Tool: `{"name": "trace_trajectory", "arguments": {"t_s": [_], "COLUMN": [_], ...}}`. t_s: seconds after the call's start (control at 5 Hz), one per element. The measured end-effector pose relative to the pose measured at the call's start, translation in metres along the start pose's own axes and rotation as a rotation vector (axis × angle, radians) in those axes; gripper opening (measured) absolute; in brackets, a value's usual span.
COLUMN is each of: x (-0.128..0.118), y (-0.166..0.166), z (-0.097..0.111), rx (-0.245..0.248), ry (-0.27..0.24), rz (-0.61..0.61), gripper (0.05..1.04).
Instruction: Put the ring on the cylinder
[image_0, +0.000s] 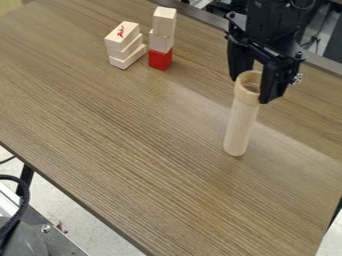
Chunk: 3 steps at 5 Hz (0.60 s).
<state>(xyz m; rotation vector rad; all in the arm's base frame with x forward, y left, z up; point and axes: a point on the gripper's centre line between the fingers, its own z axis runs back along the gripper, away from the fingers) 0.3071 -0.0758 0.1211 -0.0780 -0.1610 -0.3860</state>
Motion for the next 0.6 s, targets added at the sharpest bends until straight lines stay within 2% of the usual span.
{"name": "trace_trajectory", "arguments": {"t_s": [0.6], "x": [-0.0045], "y": [0.0009], "z": [-0.0015], "rx": [-0.002], "ry": [0.021], "rz": [0.004], "gripper": [0.762]}}
